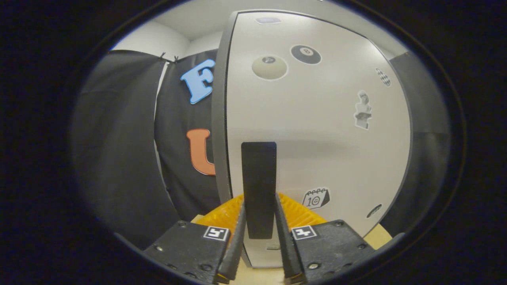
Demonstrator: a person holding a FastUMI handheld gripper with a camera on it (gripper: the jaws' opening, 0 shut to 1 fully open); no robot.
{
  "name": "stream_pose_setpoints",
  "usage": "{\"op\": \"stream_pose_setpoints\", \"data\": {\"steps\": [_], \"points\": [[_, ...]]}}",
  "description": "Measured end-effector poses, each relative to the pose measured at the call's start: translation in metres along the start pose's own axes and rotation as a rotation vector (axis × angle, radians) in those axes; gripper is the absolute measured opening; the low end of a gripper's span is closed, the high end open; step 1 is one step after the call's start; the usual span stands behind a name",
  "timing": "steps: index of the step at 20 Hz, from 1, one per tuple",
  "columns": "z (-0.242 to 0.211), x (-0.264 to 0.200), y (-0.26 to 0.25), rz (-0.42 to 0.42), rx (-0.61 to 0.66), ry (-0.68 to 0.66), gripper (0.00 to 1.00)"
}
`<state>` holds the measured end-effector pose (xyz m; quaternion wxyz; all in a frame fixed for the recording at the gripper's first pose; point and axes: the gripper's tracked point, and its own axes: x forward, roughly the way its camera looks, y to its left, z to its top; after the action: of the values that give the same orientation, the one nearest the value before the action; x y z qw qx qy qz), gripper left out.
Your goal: Open the shoe cabinet door, grab the shoes and put them into the shoe cabinet, then close the shoe cabinet door.
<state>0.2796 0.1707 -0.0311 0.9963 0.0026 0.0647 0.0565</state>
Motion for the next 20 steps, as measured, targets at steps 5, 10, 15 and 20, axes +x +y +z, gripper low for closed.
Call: {"op": "stream_pose_setpoints", "data": {"steps": [5, 10, 15, 20], "points": [[-0.004, -0.009, -0.001, 0.034, -0.023, 0.034, 0.30], [-0.004, -0.041, -0.003, 0.137, -0.024, 0.037, 0.28], [-0.009, -0.085, -0.013, 0.243, -0.010, 0.042, 0.27], [-0.012, -0.130, -0.033, 0.268, -0.023, 0.050, 0.27]]}}
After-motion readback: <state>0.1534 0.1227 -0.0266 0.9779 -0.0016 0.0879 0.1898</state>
